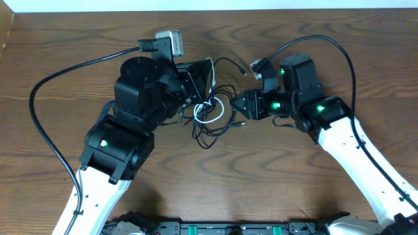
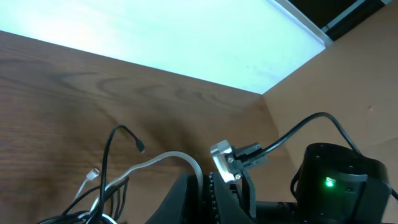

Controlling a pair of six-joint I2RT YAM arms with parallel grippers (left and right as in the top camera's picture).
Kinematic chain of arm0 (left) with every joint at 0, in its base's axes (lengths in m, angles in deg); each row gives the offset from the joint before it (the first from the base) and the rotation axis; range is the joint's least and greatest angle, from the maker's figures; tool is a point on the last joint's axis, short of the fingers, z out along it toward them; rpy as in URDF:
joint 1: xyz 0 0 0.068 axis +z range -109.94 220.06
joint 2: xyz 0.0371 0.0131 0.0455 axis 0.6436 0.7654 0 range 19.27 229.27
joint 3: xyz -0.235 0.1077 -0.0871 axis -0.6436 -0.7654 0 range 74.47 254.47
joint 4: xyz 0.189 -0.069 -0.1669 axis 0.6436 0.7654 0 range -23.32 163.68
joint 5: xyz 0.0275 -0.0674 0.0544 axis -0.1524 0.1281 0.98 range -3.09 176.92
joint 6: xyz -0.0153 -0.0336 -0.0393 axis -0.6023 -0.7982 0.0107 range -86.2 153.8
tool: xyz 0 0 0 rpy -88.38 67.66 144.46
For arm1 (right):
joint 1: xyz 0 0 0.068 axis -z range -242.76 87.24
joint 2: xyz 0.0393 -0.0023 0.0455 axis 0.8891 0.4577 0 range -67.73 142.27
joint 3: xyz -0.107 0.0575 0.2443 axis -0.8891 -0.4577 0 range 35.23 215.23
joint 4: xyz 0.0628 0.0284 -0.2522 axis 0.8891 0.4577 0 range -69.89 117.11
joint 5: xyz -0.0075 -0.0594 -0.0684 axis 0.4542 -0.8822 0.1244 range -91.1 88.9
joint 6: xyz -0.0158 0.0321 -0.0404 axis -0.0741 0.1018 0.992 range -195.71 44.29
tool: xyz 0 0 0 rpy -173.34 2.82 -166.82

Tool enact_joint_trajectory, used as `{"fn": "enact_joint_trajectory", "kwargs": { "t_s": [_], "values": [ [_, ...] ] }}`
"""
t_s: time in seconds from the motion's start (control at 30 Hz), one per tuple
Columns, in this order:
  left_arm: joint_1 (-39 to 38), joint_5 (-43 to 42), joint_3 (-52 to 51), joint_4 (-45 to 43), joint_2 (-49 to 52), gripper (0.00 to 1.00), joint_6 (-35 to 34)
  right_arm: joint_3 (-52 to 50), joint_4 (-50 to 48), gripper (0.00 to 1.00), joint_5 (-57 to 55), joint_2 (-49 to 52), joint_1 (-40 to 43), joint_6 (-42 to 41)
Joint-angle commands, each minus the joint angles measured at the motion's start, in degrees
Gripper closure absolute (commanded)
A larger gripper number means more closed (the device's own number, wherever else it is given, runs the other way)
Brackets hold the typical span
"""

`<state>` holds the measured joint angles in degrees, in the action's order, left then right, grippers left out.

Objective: Untangle cables

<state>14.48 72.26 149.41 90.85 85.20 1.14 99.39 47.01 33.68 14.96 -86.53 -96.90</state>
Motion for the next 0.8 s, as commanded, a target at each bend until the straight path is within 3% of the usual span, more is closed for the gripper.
{"fn": "enact_joint_trajectory", "kwargs": {
  "t_s": [0.0,0.43,0.67,0.73,0.77],
  "values": [
    [0.28,1.25,0.83,-0.35,1.16,0.92,1.11,1.18,-0.59,0.59,3.91,2.8,-0.81,-2.84],
    [0.28,1.46,0.83,-2.73,4.59,0.92,-0.61,1.2,-4.31,0.59,7.39,12.39,-4.04,-3.3],
    [0.28,1.88,0.83,-2.89,4.59,0.92,-0.61,1.2,-14.1,0.59,7.34,18.4,-6.1,-6.78],
    [0.28,1.88,0.83,-2.91,4.59,0.92,-0.59,1.2,-16.06,0.61,7.34,20.13,-6.71,-8.22],
    [0.28,2.14,0.83,-2.89,4.59,0.92,-0.59,1.2,-16.31,0.69,7.34,20.83,-6.86,-8.66]
  ]
}}
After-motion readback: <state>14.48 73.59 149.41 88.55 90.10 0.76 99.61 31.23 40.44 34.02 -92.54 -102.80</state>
